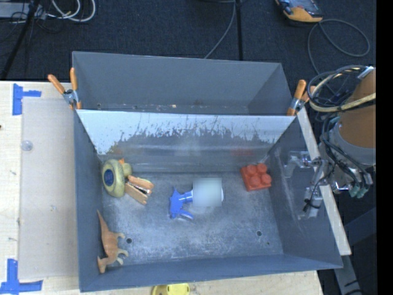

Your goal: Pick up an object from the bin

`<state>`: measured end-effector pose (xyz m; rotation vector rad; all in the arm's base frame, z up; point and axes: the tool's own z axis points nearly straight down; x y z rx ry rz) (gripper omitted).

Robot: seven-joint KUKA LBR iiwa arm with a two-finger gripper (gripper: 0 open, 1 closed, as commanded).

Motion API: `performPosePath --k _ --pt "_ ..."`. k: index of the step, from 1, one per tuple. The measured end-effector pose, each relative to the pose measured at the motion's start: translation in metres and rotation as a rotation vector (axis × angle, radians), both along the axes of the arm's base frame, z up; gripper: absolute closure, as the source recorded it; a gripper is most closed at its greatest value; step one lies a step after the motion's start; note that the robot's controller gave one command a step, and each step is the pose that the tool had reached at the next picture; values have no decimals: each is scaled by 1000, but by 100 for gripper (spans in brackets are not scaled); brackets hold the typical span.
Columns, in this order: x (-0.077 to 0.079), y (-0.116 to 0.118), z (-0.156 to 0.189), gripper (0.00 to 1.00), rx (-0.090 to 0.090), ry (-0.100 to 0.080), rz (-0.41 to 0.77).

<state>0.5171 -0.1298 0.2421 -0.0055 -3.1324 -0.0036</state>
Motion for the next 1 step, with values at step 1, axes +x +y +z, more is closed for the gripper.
performPosePath --k 1 --pt "1 0 4 0 -2 -8 3"
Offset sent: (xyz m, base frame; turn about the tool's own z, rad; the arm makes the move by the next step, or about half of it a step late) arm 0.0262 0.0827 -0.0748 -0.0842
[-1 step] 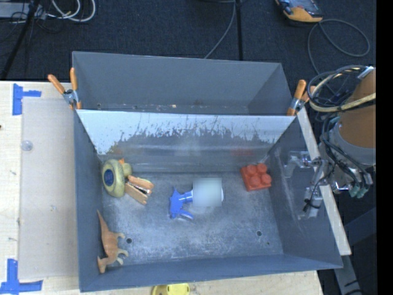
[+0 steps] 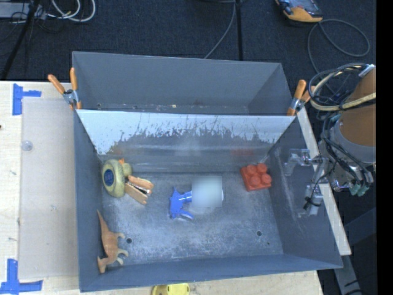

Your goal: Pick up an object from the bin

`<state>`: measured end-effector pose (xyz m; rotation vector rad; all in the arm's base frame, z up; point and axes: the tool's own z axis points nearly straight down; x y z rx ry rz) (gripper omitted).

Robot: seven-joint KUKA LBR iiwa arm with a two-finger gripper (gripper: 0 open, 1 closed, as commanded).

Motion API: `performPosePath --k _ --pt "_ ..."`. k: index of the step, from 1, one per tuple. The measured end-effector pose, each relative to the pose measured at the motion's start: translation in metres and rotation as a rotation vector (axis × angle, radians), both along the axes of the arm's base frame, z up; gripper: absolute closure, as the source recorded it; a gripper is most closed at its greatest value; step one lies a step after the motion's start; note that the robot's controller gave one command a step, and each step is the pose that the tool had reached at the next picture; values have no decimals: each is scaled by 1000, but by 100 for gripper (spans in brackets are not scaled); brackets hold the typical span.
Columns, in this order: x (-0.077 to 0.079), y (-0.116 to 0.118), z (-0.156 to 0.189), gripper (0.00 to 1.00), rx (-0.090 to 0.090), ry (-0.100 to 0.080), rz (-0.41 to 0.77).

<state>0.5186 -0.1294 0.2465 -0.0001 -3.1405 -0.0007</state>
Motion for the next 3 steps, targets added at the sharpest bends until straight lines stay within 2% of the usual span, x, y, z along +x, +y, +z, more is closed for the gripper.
performPosePath --k 1,2,3 --pt "14 39 -39 0 -2 -3 36" --pt "0 72 -65 100 1 3 28" --pt "0 72 -65 0 1 3 31"
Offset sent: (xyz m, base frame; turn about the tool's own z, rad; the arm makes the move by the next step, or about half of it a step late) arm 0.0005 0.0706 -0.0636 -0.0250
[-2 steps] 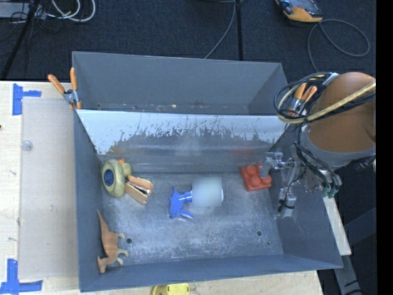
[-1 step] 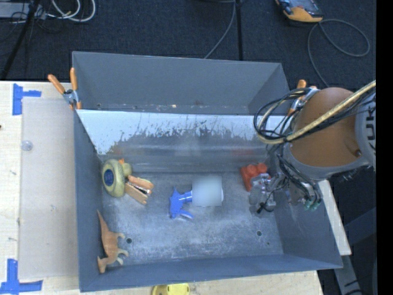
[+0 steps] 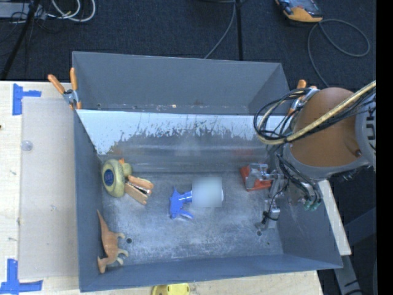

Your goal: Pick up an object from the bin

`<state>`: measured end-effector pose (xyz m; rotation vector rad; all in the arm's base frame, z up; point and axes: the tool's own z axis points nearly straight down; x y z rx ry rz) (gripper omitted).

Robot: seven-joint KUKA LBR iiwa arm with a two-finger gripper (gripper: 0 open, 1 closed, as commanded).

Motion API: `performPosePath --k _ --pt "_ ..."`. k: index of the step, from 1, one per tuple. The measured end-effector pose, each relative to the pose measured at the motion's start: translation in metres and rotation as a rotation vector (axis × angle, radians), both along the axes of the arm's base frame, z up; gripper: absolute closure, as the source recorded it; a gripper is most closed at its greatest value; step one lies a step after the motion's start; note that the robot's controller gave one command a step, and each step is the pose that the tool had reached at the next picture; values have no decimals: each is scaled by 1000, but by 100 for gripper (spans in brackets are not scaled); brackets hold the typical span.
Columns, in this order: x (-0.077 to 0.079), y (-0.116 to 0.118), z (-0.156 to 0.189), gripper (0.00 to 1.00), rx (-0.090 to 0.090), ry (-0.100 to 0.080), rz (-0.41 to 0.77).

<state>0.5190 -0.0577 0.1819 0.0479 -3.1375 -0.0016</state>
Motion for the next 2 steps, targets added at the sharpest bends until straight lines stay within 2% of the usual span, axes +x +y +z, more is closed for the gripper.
performPosePath --k 1,2 --pt "0 0 0 0 0 0 1" --pt "18 39 -22 0 -2 -3 22"
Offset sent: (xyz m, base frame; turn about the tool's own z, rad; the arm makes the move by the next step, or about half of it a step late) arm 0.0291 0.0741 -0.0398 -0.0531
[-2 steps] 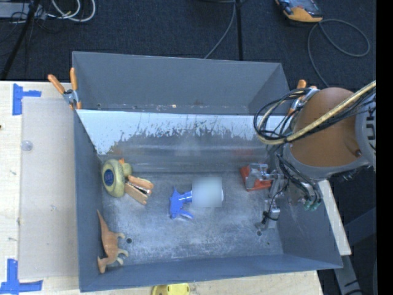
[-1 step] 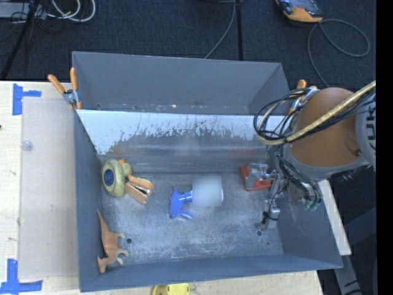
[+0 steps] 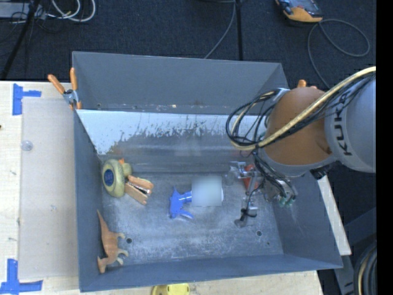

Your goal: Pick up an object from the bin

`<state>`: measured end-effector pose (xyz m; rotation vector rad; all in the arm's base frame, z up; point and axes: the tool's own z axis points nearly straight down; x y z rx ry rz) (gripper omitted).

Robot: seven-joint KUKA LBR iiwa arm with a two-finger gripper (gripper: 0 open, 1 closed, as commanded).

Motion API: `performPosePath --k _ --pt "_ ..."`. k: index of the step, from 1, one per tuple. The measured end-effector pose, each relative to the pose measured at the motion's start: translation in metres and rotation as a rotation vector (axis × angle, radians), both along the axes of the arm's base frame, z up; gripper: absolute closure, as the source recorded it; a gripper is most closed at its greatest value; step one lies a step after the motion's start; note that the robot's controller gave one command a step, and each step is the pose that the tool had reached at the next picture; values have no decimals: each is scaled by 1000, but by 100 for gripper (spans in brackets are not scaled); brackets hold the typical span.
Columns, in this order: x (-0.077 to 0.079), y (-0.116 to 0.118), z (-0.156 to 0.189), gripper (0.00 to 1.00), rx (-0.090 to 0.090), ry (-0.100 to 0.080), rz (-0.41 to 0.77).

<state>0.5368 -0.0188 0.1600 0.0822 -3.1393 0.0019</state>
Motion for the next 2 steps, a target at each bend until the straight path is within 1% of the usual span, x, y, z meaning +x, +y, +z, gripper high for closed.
performPosePath --k 1,2 --pt "-1 30 -15 0 5 5 -31" --pt "47 53 -22 0 1 2 -70"
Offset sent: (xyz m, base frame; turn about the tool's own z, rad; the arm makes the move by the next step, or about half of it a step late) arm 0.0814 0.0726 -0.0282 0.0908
